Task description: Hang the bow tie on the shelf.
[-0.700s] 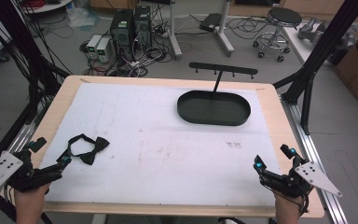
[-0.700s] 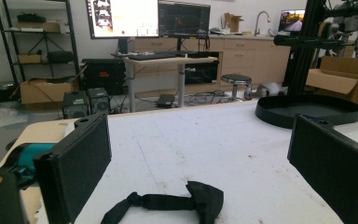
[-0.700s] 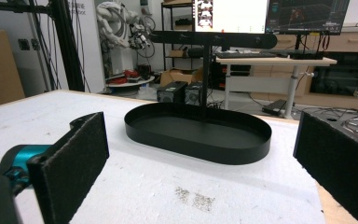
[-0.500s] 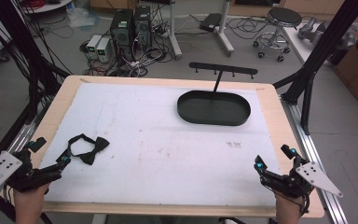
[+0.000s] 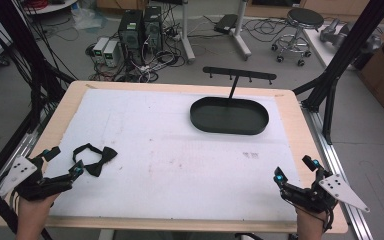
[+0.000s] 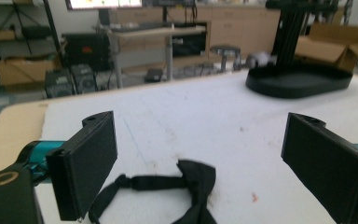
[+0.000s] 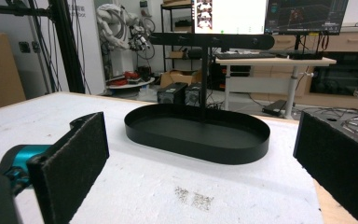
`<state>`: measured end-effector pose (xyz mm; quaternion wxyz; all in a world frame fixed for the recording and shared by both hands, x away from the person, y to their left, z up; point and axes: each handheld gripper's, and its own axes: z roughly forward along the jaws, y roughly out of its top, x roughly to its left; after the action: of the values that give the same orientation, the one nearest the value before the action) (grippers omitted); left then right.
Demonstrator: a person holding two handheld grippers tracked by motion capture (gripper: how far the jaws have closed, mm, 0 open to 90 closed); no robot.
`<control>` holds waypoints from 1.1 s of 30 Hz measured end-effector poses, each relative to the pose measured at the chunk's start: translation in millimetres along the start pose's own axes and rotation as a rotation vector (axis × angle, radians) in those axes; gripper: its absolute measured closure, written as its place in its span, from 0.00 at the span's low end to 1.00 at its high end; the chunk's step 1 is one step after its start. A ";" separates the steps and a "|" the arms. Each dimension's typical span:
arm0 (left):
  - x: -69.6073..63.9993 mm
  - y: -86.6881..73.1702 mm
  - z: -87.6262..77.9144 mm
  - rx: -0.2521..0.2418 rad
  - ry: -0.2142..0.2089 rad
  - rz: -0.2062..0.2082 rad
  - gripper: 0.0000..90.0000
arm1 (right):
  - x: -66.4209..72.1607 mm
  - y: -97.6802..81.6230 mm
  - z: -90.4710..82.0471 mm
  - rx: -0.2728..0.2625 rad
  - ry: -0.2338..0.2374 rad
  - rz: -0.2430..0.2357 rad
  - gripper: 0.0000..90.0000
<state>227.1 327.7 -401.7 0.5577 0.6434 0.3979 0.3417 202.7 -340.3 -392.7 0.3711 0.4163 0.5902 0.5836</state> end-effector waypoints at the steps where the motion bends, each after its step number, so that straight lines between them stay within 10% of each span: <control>1: 1.8 -1.0 4.7 0.050 -0.025 -0.006 0.12 | 0.0 0.1 -0.5 0.001 0.003 0.005 0.02; 14: -1.1 -25.3 45.8 0.289 -0.092 -0.018 0.25 | -6.8 5.7 -11.0 -0.038 -0.004 0.027 0.02; 33: 5.1 -28.2 74.8 0.439 -0.095 -0.021 0.46 | -5.2 5.4 -11.4 -0.032 -0.003 0.031 0.02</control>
<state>291.8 300.7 -440.4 0.4257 0.7607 0.4426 0.2105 194.5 -349.6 -387.1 0.3695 0.4202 0.5736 0.5982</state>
